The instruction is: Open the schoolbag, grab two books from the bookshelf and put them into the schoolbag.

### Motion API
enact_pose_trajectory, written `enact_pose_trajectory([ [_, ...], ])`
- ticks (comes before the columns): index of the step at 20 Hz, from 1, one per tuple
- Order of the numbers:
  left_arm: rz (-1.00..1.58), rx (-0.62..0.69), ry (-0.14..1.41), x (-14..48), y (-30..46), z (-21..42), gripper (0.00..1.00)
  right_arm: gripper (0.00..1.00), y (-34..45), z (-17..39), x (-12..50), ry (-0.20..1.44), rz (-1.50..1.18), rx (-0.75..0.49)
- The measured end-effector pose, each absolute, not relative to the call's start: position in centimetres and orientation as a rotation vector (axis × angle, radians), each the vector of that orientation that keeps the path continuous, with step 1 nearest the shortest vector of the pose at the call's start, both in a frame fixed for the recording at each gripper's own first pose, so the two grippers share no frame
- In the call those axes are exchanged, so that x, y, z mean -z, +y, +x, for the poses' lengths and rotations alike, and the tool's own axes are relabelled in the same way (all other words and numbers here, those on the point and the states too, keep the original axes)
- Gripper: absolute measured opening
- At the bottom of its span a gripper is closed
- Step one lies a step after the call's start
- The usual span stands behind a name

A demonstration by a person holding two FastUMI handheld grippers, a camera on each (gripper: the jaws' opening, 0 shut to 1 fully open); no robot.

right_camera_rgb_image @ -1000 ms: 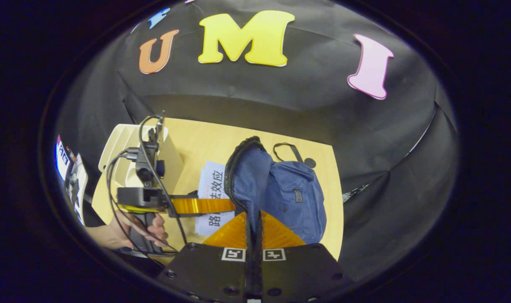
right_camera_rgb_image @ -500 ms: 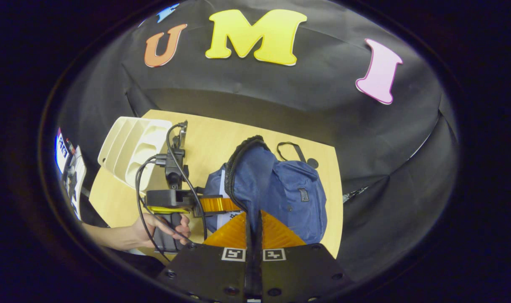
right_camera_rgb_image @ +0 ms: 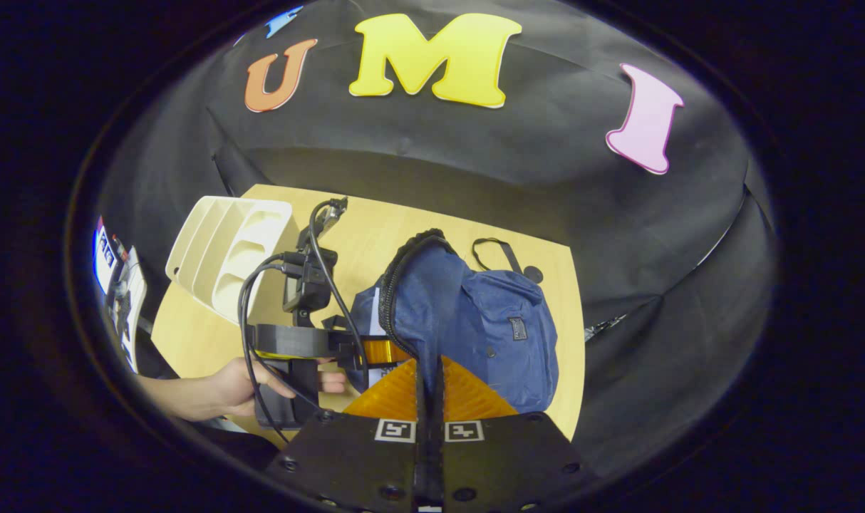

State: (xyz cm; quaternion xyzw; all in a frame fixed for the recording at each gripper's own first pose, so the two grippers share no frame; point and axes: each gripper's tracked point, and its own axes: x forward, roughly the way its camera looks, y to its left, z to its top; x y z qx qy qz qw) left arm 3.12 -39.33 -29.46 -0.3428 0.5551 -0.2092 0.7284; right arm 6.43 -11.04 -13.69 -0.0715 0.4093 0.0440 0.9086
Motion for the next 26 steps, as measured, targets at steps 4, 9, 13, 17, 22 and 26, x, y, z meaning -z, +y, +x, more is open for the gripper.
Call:
enact_pose_trajectory([
  [4, -0.521, 0.341, 1.245, 28.2, -35.7, 3.0, 0.87, 0.0, -10.8, 6.4, 14.1, 0.842, -0.133, -0.091],
  [9, -0.277, 0.279, 1.065, 24.9, -30.6, 3.9, 0.87, 0.0, -9.6, 6.6, 15.0, 0.844, -0.105, -0.102],
  [13, -0.1, 0.234, 0.728, 16.4, -25.3, 6.7, 0.86, 0.0, -8.9, 6.8, 15.2, 0.835, -0.055, -0.09],
  [17, -0.019, 0.177, 0.466, 7.8, -21.7, 8.1, 0.89, 0.18, -7.3, 6.6, 15.1, 0.798, 0.005, -0.113],
  [22, -0.026, 0.145, 0.223, 1.0, -20.4, 8.6, 0.9, 0.83, -5.6, 6.3, 10.8, 0.633, 0.051, -0.112],
  [26, 0.03, 0.138, 0.01, -6.0, -18.5, 7.7, 0.89, 0.95, -5.1, 5.7, 4.8, 0.427, 0.087, -0.063],
])
